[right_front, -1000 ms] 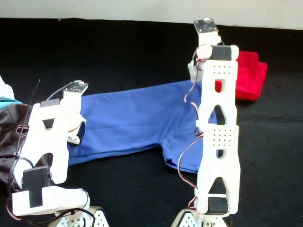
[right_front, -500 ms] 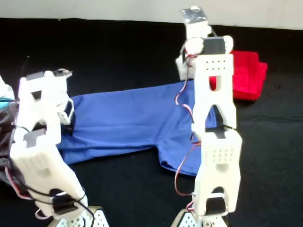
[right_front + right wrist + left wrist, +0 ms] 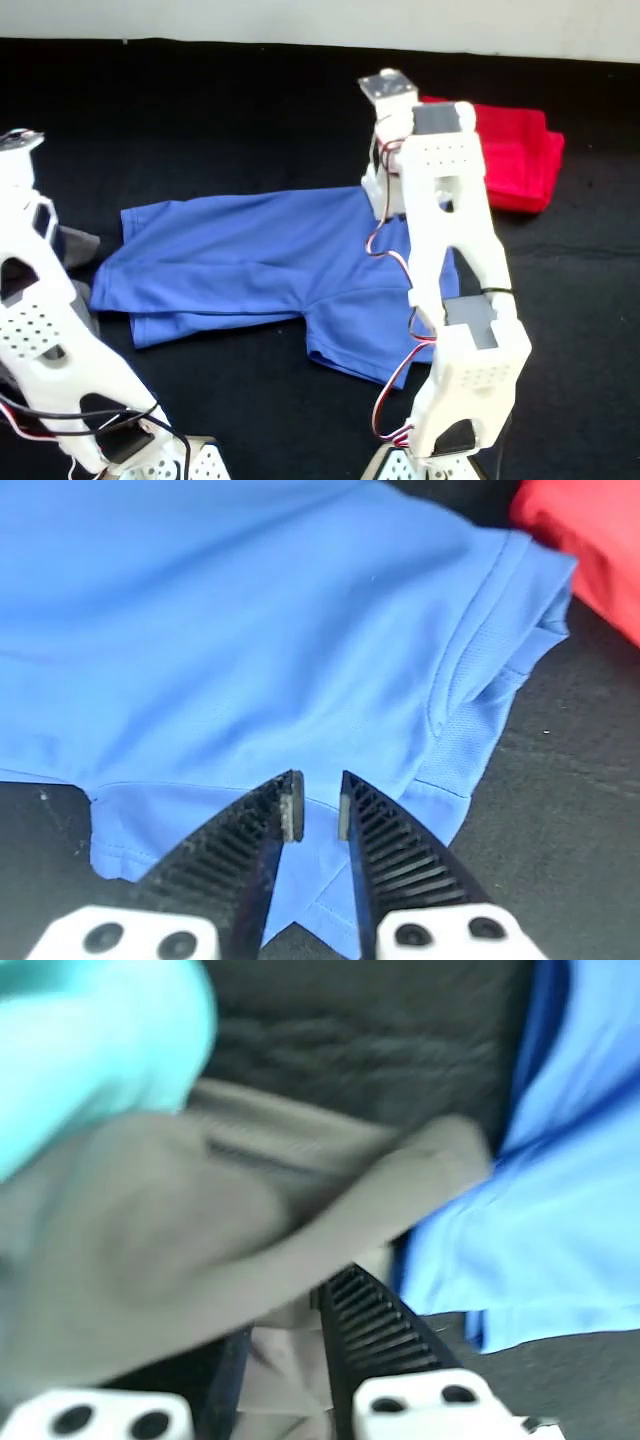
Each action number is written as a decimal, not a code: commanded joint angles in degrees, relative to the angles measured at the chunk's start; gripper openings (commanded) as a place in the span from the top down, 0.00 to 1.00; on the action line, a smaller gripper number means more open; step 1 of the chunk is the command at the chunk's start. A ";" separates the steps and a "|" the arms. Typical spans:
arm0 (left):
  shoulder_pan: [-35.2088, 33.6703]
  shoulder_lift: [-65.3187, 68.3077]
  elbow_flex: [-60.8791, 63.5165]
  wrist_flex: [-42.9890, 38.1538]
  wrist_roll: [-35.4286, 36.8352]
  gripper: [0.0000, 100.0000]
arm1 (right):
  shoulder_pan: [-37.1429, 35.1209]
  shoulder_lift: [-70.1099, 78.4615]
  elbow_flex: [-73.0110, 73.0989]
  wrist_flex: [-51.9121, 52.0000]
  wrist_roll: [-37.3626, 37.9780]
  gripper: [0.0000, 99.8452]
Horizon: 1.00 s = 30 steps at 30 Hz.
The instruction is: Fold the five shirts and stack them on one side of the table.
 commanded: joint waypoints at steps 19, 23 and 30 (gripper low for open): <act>-21.23 28.00 -38.37 -11.69 -7.82 0.92 | 0.04 -40.04 54.29 -21.93 3.08 0.93; -26.51 28.00 -41.10 -17.23 -6.51 0.92 | 0.13 -42.59 63.96 -28.26 4.66 0.93; -28.53 28.00 -51.03 -8.44 -5.89 0.92 | 0.22 -42.15 70.29 -38.02 4.48 0.93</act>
